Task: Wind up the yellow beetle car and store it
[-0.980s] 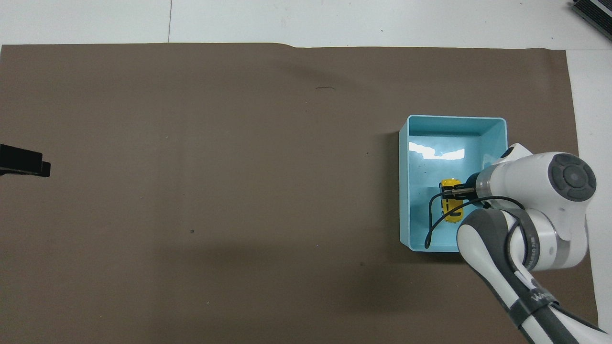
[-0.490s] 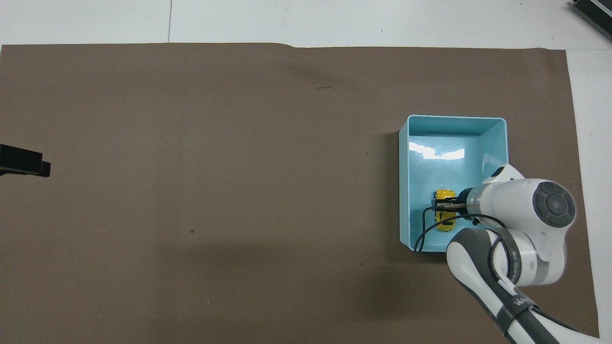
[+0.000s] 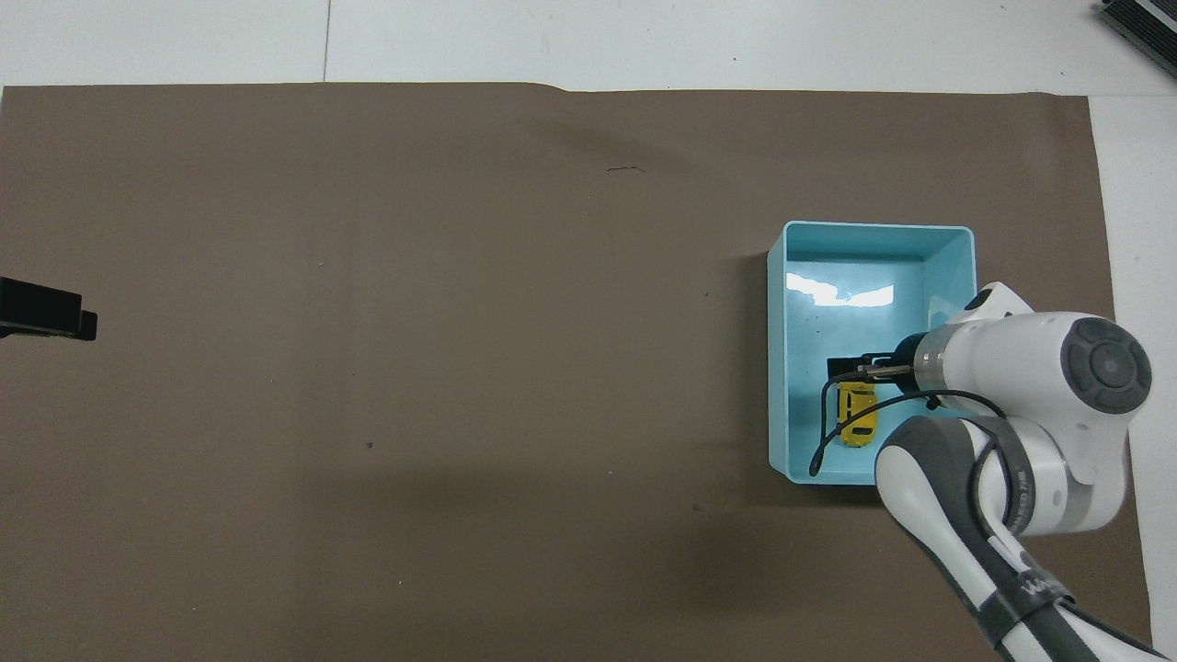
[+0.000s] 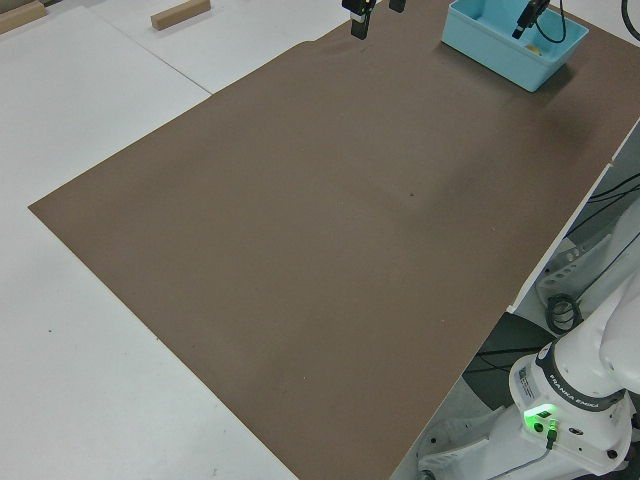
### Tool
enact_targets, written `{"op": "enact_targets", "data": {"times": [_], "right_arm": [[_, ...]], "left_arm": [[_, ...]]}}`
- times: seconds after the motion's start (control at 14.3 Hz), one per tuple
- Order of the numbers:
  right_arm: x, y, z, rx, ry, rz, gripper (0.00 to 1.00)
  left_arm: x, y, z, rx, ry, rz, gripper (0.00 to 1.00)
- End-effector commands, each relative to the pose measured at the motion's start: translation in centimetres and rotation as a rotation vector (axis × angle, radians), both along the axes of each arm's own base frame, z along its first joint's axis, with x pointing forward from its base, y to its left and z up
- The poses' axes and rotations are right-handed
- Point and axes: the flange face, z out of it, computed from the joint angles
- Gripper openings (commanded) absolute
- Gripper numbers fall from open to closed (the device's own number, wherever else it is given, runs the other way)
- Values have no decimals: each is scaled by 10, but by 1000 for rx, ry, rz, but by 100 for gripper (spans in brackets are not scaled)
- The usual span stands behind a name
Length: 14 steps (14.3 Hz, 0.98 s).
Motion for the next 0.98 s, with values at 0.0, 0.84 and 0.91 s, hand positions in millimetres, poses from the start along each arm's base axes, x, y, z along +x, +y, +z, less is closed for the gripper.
{"op": "enact_targets", "data": {"times": [0.0,0.84,0.91], "right_arm": [[20,-12,26,-7,14,14,100],[69,-38,153,-96,123,-127,100],[61,-38,168,-93,110,-133,100]], "left_arm": [[-7,3,2,3,1,-2,100],[-7,3,2,4,1,-2,100],[-7,3,2,4,1,-2,100]]}}
